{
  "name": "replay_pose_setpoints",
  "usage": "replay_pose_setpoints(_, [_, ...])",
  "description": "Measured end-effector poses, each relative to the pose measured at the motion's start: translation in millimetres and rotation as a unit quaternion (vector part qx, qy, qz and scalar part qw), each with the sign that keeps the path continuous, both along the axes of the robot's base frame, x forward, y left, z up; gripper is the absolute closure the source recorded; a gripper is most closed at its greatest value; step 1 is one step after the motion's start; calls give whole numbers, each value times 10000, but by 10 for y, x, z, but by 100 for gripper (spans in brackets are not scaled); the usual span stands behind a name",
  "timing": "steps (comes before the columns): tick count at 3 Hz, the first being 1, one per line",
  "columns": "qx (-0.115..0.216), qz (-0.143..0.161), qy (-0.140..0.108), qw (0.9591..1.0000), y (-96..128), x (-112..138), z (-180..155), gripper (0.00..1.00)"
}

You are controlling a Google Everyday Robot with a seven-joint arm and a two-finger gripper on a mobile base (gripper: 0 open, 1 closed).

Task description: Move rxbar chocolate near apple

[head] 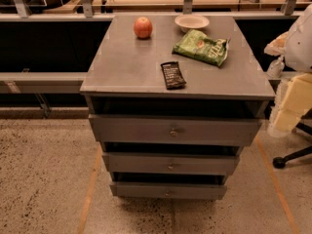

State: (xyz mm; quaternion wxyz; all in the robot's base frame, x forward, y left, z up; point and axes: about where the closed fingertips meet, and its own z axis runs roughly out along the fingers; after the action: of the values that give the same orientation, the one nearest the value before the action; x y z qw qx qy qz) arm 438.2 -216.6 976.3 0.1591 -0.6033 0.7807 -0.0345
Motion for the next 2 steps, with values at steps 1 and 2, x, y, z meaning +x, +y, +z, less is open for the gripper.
replay_pose_setpoints(1, [0, 0, -1, 10000, 0, 0, 0, 0])
replay_pose_setpoints(2, [-77, 416, 9, 9991, 17, 196, -1, 0])
